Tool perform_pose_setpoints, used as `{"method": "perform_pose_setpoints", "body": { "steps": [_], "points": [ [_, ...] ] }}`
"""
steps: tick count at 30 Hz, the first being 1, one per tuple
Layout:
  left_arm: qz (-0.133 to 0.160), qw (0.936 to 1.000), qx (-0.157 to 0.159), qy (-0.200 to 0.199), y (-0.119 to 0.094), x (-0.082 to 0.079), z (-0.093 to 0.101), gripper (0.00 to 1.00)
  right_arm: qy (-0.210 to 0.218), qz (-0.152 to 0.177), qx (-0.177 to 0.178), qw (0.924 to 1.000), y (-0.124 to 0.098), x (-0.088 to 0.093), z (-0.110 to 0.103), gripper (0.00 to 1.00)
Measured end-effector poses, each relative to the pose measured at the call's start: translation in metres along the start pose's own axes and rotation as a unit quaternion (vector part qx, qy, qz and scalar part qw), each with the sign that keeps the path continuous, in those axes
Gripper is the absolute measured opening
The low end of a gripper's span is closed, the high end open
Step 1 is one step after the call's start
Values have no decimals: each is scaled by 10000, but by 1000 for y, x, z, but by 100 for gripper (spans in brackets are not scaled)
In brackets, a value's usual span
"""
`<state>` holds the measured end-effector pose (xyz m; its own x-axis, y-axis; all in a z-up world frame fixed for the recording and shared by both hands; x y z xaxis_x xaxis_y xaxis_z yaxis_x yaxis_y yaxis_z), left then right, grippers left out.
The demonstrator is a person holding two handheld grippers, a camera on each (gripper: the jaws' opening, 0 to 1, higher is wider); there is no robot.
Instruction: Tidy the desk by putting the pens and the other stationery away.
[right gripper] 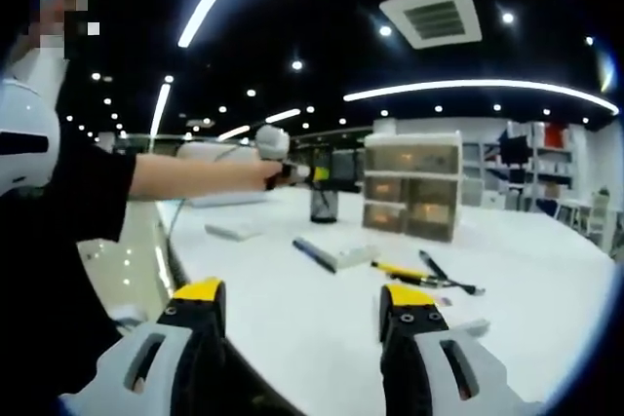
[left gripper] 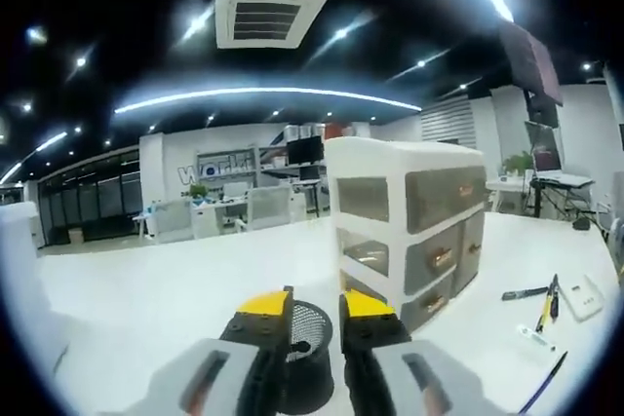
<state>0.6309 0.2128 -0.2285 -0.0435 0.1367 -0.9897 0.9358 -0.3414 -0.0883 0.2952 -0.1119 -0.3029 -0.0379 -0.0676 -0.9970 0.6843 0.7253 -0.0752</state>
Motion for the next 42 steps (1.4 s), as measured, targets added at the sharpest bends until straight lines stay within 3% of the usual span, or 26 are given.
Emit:
{"method": "perform_pose_setpoints", "body": {
  "steps": [3,13,21,27,34,42],
  "points": [
    [65,9999,-19,108,-6,-1,3,29,-11,3,-17,10000,1,-1,-2,60],
    [396,9991,120,115,-43,-7,24,33,-41,10,-54,10000,3,-3,-6,60],
    [637,9964,525,-171,-77,-7,50,34,-64,26,-97,9999,5,-5,-11,60],
    [762,9918,926,-440,-107,-7,71,39,-79,25,-97,9999,4,-5,-12,60],
    [874,9879,1217,-405,-140,3,96,40,-74,25,-102,9999,4,-4,-13,60],
    [716,9857,1405,-596,-178,24,113,46,-64,21,-151,9999,5,-4,-16,60]
  ]
}}
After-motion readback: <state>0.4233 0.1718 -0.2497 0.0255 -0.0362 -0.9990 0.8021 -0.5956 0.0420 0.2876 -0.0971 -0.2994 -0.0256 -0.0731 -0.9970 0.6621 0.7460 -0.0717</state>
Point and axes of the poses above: the point that each gripper's makers call its tool centre point, and the gripper's own axes: y roughly forward along the fingers, z roughly to its right, x roughly out of its underside, the point moved 4 cm from there along -y, roughly backward along the fingers, and after that the axes turned 1 degree about -x, right-handed, at the moved point
